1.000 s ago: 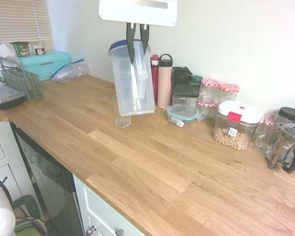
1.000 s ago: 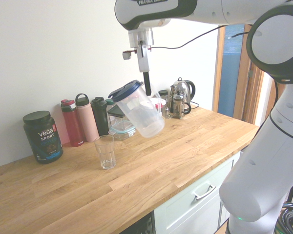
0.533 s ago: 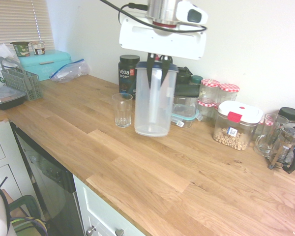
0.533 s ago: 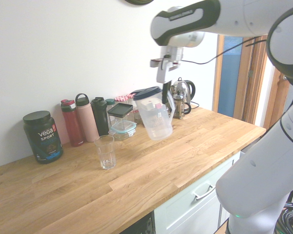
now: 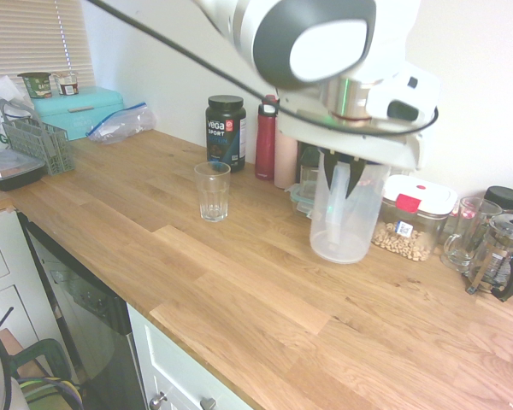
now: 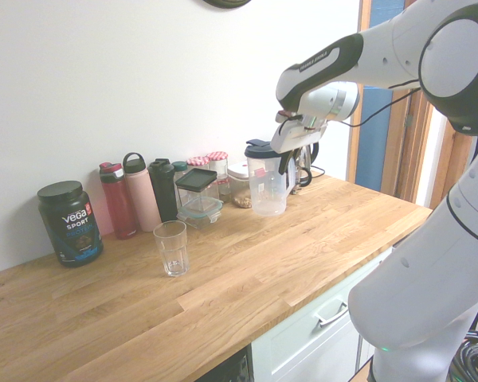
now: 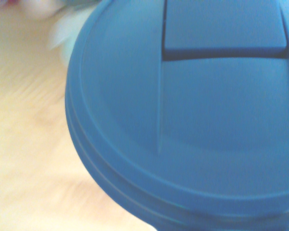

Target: Pour me some water

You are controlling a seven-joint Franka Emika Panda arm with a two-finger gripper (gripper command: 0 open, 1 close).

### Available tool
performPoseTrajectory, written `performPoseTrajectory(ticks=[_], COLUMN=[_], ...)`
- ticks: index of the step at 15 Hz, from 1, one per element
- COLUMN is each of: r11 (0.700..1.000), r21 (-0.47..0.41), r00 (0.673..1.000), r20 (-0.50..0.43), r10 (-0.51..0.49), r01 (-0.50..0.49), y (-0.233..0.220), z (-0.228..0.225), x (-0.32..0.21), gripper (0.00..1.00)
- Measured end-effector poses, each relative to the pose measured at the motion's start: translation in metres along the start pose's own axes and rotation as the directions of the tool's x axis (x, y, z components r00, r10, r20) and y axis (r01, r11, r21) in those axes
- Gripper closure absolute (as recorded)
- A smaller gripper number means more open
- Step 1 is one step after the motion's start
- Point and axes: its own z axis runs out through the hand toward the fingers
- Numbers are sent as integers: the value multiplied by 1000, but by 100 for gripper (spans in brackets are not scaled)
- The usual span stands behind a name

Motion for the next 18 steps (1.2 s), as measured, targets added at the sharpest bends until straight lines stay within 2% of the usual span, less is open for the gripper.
performPoseTrajectory(ticks=[5,13,14,18], r11=[984,977,977,974], r21=[24,-25,-30,-37], r00=[969,971,972,970], r20=[-171,-121,-115,-109], r10=[179,208,207,218], r01=[-178,-212,-211,-223], y=[13,15,13,11], z=[14,41,45,50], x=[-19,-41,-42,-41], gripper=[100,100,0,0])
